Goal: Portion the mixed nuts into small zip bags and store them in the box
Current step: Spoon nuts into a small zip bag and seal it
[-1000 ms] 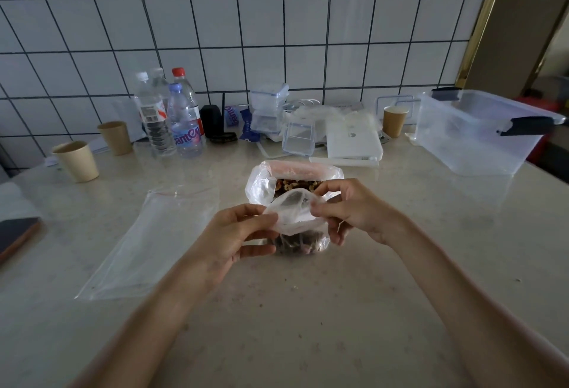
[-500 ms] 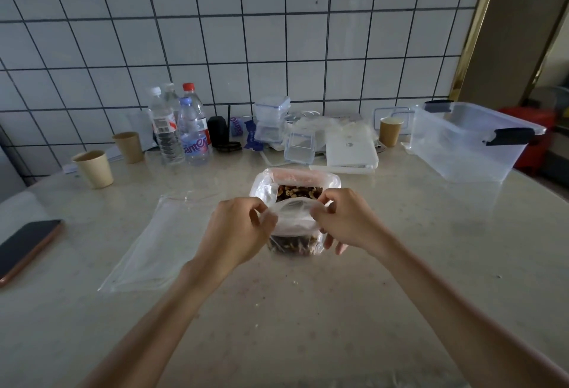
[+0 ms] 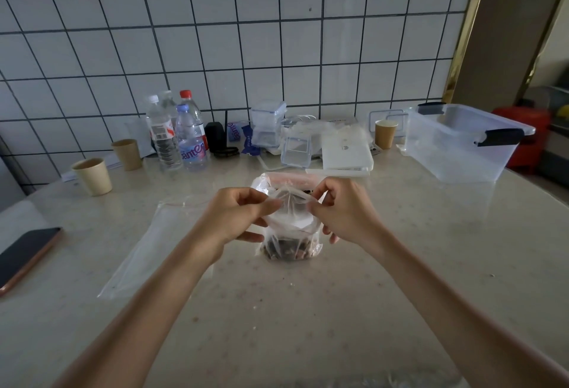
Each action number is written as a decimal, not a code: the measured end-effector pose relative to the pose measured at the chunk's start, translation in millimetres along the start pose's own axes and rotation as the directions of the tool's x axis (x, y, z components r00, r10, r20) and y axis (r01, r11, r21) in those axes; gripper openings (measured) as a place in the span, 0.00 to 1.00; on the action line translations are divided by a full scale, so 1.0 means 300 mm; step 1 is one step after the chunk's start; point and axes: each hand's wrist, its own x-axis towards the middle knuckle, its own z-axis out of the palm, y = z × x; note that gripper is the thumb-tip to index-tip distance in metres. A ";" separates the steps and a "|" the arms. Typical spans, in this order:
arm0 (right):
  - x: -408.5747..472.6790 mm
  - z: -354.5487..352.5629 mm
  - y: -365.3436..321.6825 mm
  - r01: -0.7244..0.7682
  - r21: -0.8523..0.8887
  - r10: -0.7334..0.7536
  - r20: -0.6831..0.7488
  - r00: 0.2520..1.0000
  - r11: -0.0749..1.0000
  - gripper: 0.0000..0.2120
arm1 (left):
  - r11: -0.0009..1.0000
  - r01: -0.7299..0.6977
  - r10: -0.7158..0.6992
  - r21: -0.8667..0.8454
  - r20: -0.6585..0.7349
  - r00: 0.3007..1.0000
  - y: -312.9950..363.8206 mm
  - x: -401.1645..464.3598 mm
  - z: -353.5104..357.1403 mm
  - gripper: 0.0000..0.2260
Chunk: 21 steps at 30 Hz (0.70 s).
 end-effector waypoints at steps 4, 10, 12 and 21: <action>0.017 -0.023 -0.022 -0.057 0.095 0.054 0.031 0.998 0.994 0.07 | 1.000 -0.014 0.014 -0.002 -0.014 1.000 0.024 0.009 -0.005 0.10; 0.030 -0.066 -0.055 -0.057 0.154 0.053 0.029 0.998 0.987 0.09 | 0.979 -0.155 0.166 0.129 -0.080 0.983 0.039 0.029 -0.032 0.09; 0.031 -0.068 -0.060 -0.038 0.140 0.034 0.036 0.999 0.989 0.09 | 0.953 -0.204 0.229 0.225 -0.087 0.970 0.042 0.035 -0.037 0.10; -0.009 -0.073 -0.038 -0.331 0.142 0.281 0.286 0.916 0.933 0.12 | 0.988 0.057 -0.070 0.146 0.083 0.994 0.007 -0.006 -0.040 0.20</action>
